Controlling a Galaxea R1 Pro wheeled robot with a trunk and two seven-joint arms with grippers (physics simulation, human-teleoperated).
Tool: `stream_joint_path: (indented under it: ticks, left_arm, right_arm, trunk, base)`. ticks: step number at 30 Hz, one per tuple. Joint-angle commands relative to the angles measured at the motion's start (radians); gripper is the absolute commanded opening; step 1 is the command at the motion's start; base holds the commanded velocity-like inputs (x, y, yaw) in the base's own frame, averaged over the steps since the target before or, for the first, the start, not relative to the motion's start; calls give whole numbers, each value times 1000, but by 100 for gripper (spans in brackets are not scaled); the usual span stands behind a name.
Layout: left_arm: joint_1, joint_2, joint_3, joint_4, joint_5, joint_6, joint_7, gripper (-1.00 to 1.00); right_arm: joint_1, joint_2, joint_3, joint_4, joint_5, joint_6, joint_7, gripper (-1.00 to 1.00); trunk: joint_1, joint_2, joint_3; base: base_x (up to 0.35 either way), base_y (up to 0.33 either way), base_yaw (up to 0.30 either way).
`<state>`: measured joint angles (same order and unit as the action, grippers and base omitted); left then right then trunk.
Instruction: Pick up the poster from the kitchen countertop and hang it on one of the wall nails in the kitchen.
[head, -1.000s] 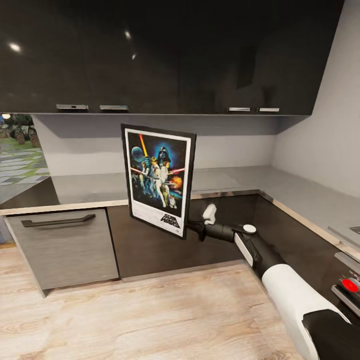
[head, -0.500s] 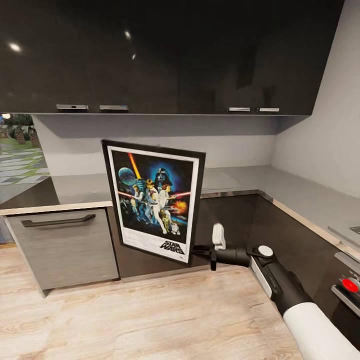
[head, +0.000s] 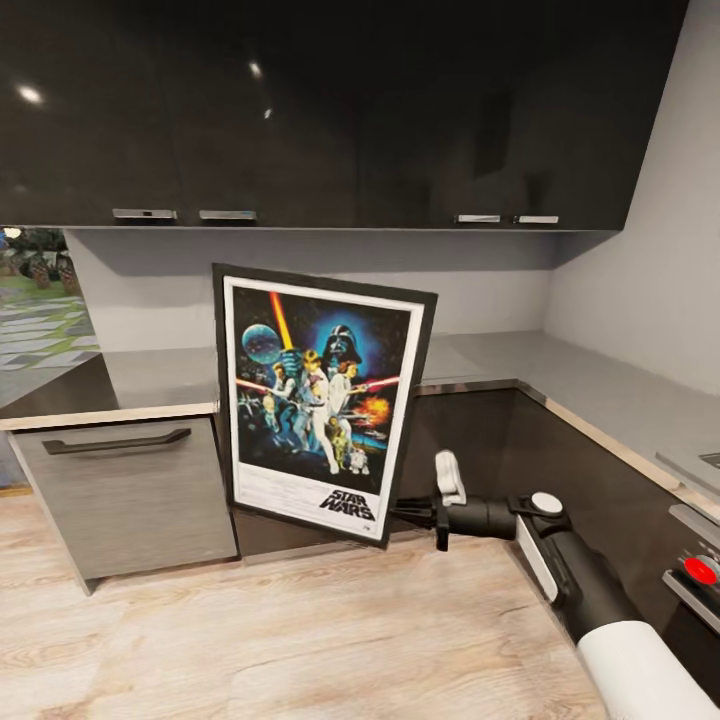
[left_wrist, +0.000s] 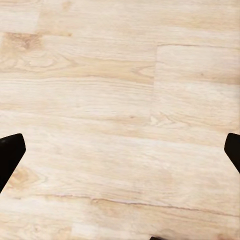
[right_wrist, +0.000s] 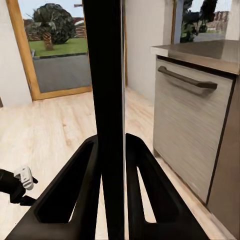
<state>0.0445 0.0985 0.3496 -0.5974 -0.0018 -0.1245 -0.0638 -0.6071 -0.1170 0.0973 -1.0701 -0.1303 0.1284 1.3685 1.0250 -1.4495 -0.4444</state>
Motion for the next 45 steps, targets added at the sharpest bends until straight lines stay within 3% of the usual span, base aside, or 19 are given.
stream_joint_path:
  ticks: [1, 8, 21, 30, 45]
  left_arm:
    - [0, -1, 4, -1, 0, -1, -7, 100]
    - [0, 1, 5, 0, -1, -1, -7, 100]
    - [0, 7, 5, 1, 0, -1, -10, 100]
    - [0, 44, 7, 2, 0, 0, -183, 100]
    - [0, 56, 9, 2, 1, 0, -219, 100]
  right_arm:
    - [-1, -1, -5, 0, -9, 15, 9, -100]
    - [0, -1, -29, -1, -11, 17, 30, -100]
    - [1, -1, -31, -1, -9, 20, 32, -100]
    - [1, -1, -30, -1, -8, 20, 32, -100]
    - [1, -1, -30, -1, -8, 20, 32, -100]
  trunk:
    - [0, -1, -1]
    - [0, -1, -1]
    - [0, -1, -1]
    - [0, -1, -1]
    - [0, -1, -1]
  base:
    - [0, 0, 0]
    - [0, 0, 0]
    - [0, 0, 0]
    - [0, 0, 0]
    - [0, 0, 0]
